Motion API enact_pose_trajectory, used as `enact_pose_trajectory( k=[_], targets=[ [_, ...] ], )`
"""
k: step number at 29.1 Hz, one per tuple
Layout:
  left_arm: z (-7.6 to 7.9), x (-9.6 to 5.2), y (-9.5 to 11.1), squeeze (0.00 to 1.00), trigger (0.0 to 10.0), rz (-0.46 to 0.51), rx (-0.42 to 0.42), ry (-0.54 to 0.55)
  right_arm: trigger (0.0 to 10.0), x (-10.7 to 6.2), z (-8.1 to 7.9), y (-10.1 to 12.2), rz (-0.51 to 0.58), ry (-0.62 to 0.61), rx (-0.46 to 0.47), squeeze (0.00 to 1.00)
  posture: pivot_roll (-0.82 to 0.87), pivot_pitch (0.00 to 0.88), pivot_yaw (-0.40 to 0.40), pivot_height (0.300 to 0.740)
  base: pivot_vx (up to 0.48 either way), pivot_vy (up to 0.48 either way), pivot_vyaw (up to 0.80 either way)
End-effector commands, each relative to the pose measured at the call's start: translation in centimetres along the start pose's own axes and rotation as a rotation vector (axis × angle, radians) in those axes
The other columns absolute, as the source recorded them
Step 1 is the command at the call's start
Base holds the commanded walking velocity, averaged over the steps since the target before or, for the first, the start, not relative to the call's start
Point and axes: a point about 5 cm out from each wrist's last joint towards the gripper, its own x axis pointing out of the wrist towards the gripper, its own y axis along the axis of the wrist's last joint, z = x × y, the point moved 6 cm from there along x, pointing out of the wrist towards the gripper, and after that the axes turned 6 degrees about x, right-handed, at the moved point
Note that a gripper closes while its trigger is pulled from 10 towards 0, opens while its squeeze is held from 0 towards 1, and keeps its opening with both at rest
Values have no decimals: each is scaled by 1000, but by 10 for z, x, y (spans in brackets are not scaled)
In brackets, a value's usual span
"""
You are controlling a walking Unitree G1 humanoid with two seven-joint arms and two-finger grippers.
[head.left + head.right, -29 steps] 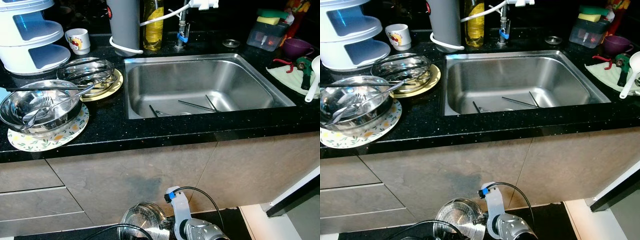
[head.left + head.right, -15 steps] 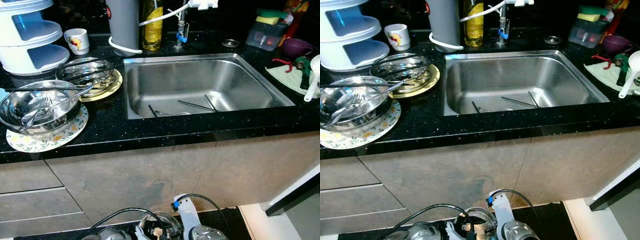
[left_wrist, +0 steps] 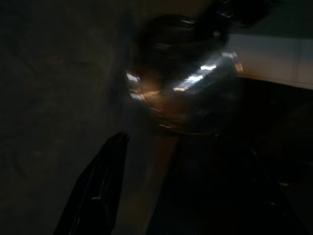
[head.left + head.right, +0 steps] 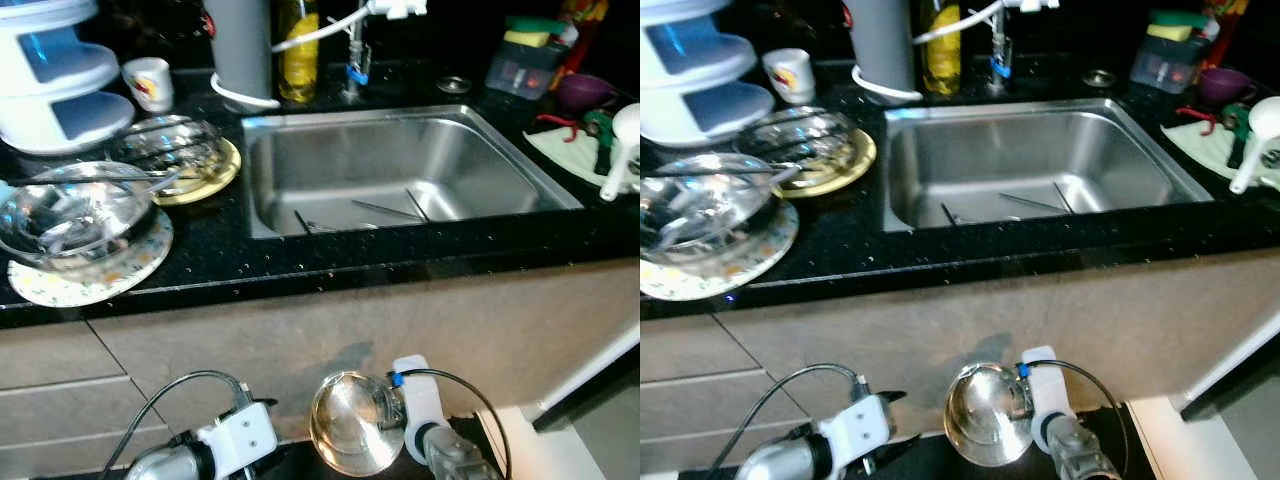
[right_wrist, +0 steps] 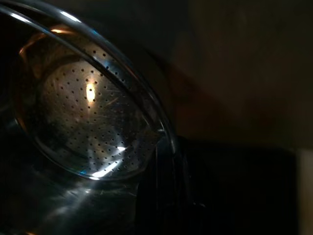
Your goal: Kitchen organization
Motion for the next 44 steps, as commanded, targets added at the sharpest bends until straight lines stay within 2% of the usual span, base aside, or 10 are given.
enact_pose_trajectory(
  k=[1, 5, 14, 25, 30, 35, 38, 41, 43, 44],
  targets=[
    [5, -6, -3, 0, 10000, -19, -39, -26, 0, -3, -2, 2, 30, 39, 36, 0, -72, 179, -21, 740, 0, 0, 0],
    [-12, -23, 15, 0, 10000, 15, -154, 60, 0, -25, -22, 39, 153, 296, 4, 0, -80, 178, -19, 740, 0, 0, 0],
    [-37, -32, 57, 0, 10000, 152, -336, 110, 0, -72, -49, 45, 89, 659, -62, 0, -84, 174, -18, 740, 0, 0, 0],
    [-64, -41, 98, 0, 10000, 274, -383, 110, 0, -104, -60, 93, 200, 838, 90, 0, -79, 176, -20, 740, 0, 0, 0],
    [-93, -48, 130, 0, 10000, 375, -431, 162, 0, -129, -39, 175, 484, 875, 269, 0, -77, 182, -21, 740, 0, 0, 0],
    [-105, -48, 140, 0, 10000, 403, -417, 179, 0, -138, -21, 203, 590, 874, 328, 0, -76, 184, -24, 740, 0, 0, 0],
    [-115, -43, 147, 0, 10000, 407, -397, 209, 0, -154, -2, 242, 752, 872, 434, 0, -76, 186, -25, 740, 0, 0, 0],
    [-120, -36, 150, 0, 10000, 385, -356, 237, 0, -153, 15, 263, 829, 780, 473, 0, -76, 186, -25, 740, 0, 0, 0],
    [-130, -20, 157, 0, 10000, 351, -272, 278, 78, -130, 50, 282, 867, 457, 453, 0, -74, 186, -28, 740, 0, 0, 0],
    [-130, -20, 157, 0, 10000, 351, -272, 278, 78, -130, 50, 282, 867, 457, 453, 0, -74, 186, -28, 740, 0, 0, 0]
  ],
)
